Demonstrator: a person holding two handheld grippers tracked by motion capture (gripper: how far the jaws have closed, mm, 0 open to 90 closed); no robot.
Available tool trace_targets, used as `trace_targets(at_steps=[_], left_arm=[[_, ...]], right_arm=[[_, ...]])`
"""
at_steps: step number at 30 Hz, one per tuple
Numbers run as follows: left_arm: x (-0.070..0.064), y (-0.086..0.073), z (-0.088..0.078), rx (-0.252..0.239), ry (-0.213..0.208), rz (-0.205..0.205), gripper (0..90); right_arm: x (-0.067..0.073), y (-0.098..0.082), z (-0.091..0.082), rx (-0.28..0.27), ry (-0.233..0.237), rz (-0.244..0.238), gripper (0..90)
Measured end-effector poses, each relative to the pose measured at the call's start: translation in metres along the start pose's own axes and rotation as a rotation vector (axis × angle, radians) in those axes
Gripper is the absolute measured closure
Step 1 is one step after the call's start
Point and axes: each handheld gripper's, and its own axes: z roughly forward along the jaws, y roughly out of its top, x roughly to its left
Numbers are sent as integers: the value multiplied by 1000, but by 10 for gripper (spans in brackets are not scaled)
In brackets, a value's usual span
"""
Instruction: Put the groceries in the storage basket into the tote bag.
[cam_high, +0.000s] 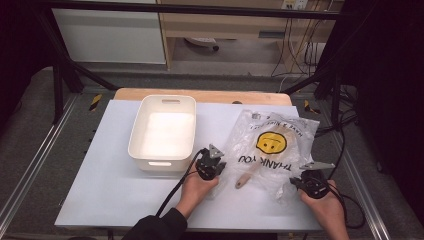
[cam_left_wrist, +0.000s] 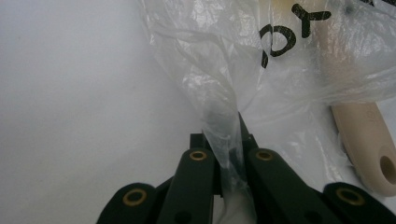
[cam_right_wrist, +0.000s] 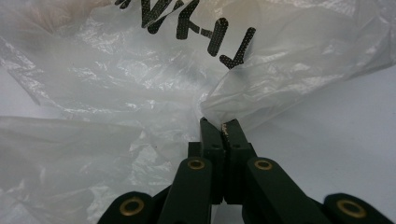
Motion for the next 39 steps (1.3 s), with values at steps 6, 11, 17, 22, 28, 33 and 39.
trace_targets(at_steps=[6,11,17,22,28,33,39], left_arm=[[1,-1,-1,0,-5,-4,899],[1,-1,0,-2,-6,-4,899],[1,-1,0,-4,-6,-2,899],[2,-1,0,-6,-9,1,900],[2,-1,0,-9,-13,0,899],[2,-2,1,-14,-11,-1,899],[2,-2,0,-15,-16,-2,899]], right_arm=[[2,-2,2,2,9,-5,899],[4,-3,3,-23,23,8,706],[6,-4,3,-31,5,12,453],[8,-7,3,-34,-24,-3,320],[10,-7,4,-25,-19,3,244],[10,-11,5,-15,-28,11,191],[12,-12,4,-17,-28,7,215]])
